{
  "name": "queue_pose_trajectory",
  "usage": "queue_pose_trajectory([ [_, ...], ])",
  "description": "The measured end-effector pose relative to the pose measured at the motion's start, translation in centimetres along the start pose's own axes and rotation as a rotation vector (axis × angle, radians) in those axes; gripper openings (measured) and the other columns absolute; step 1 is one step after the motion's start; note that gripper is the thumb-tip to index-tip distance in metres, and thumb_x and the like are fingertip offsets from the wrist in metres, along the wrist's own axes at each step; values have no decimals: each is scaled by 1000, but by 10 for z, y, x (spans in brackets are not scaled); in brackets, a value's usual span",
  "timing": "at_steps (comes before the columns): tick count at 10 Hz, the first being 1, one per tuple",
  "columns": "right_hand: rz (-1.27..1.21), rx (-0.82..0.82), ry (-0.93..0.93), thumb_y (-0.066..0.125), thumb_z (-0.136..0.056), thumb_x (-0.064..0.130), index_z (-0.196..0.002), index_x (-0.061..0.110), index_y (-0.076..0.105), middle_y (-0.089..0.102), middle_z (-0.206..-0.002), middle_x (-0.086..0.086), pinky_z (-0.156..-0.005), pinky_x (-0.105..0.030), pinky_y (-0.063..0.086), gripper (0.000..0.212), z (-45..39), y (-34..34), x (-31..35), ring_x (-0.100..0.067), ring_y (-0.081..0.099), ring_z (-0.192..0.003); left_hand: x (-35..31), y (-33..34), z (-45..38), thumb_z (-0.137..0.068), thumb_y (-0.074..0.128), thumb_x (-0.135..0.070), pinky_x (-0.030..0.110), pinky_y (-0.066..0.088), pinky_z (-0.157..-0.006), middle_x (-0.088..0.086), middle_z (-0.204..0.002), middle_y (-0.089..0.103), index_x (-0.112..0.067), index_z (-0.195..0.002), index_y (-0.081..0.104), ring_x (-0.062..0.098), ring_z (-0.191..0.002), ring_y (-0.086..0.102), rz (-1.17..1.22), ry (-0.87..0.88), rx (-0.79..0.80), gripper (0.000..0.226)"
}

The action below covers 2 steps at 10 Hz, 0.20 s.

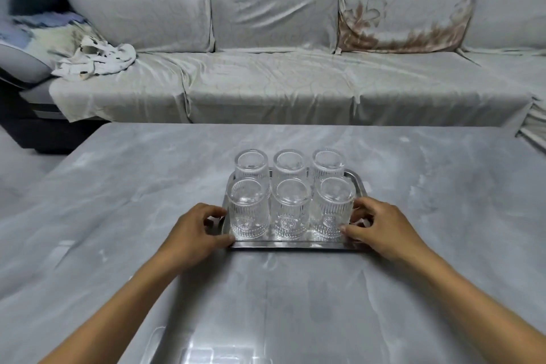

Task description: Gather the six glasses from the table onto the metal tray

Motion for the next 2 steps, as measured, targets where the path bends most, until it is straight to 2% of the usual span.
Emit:
queue_pose_trajectory([
  [1,-3,-38,2,81,-64,44,-105,30,64,71,-88,14,-73,-25,49,46,-1,2,1,-7,66,-85,-3,4,-3,-67,86,-28,14,42,-74,-8,-102,59,-20,-110,69,11,-93,61,-3,68,-101,46],
  [2,-22,-60,13,81,-66,40,-109,29,64,72,-91,12,-76,-27,50,48,0,4,0,-10,66,-87,-4,7,-5,-69,84,-31,24,45,-81,-6,-104,57,-21,-113,68,16,-97,61,-12,49,-122,47],
])
Point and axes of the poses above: each hand's wrist, its own z-axis away from the middle knuckle, its own y-axis out of the palm, x = y × z, the point moved 6 cm from there along -z, towards the middle knuckle
